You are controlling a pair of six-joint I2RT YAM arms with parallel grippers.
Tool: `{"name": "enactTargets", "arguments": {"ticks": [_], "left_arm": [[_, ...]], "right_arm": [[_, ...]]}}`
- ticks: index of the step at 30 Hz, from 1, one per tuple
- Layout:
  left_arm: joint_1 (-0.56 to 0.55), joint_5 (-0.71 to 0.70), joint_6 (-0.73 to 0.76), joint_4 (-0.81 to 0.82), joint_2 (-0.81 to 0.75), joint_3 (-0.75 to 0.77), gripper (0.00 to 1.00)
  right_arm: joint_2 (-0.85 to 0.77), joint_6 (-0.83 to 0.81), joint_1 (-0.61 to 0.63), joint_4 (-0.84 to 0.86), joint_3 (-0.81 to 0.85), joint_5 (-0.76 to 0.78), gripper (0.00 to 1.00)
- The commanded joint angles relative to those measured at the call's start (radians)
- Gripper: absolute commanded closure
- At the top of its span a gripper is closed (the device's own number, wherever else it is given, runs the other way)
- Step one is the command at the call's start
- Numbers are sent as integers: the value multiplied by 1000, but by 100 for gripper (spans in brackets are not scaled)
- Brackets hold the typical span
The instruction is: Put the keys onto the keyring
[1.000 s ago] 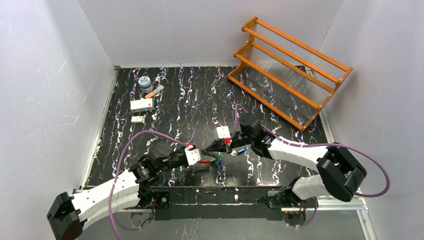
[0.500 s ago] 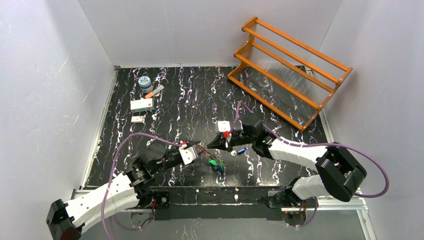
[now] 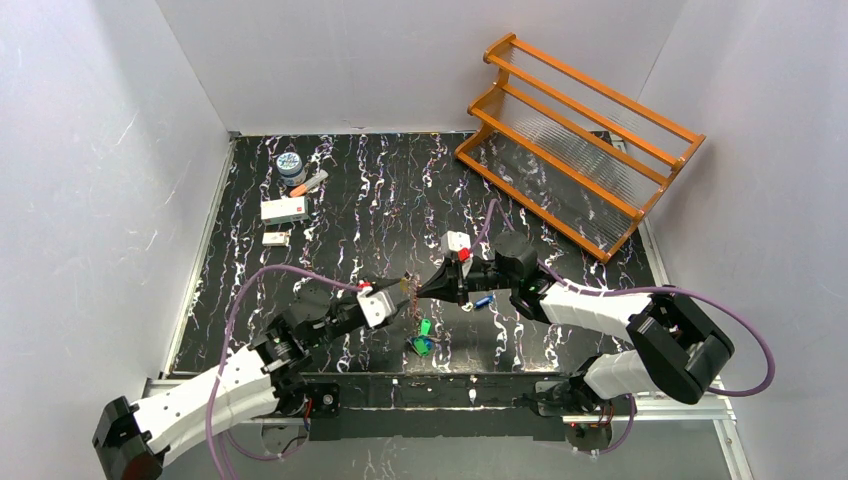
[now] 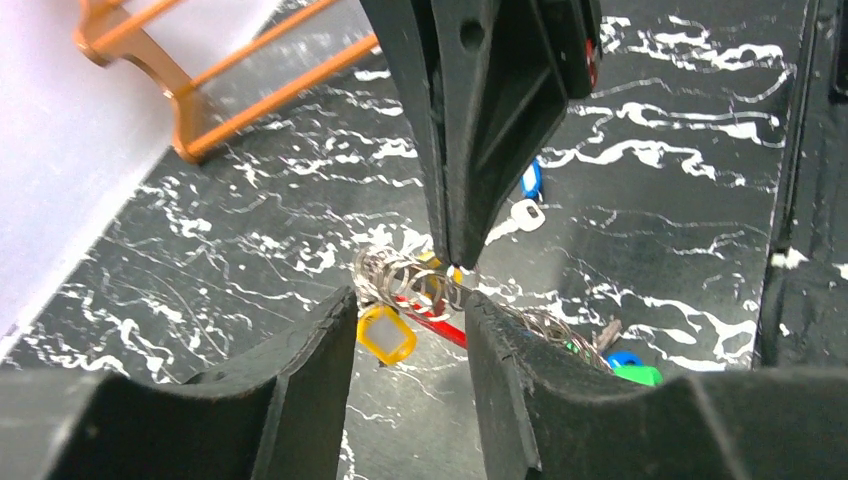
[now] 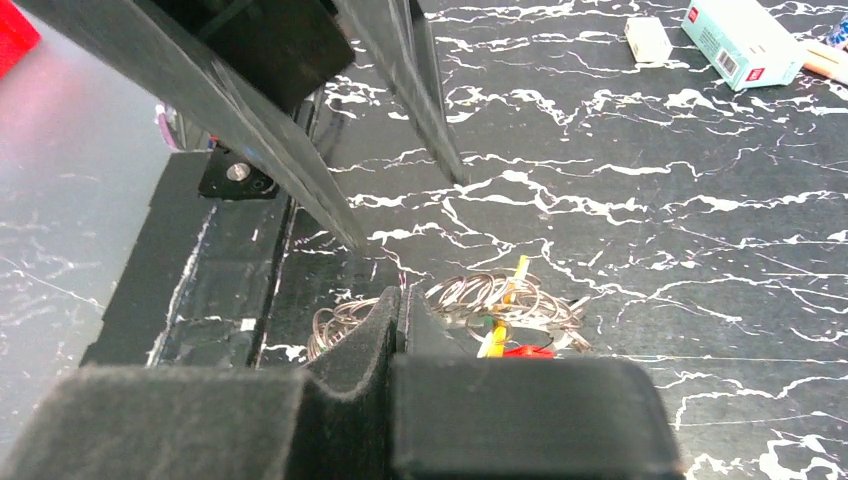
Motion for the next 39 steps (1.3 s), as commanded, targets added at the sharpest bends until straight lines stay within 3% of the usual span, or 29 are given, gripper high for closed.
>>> {"name": "enactTargets", "arguments": {"ticks": [1, 5, 12, 24, 27, 30, 31, 33, 35, 39], "left_arm": [[-5, 42, -49, 113, 65, -39, 59], [-5, 34, -76, 197, 88, -87, 60], [-4, 67, -104, 297, 98, -119, 73], [-4, 102, -113, 331, 140, -118, 89], [-5, 98, -112, 330, 148, -116, 100], [-4, 94, -112, 323, 146, -112, 100], [-4, 91, -111, 312, 142, -106, 100], [-4, 85, -102, 276, 135, -89, 100], [-5, 81, -70, 201, 127, -59, 100], [-4, 63, -8, -20, 127, 40, 100]], "right_arm": [[-28, 91, -2, 153, -16, -23, 99], [-38, 91, -2, 151, -23, -20, 99], [-37, 82, -2, 133, -16, -25, 99], [-28, 89, -2, 132, -5, -38, 99], [-31, 87, -2, 122, -1, -37, 99], [-38, 71, -2, 100, 1, -27, 99], [-40, 64, -2, 88, 2, -20, 94], [-49, 32, -2, 56, -1, 0, 73], [-66, -12, -2, 12, -8, 31, 59], [-103, -112, -2, -103, 1, 93, 49]]}}
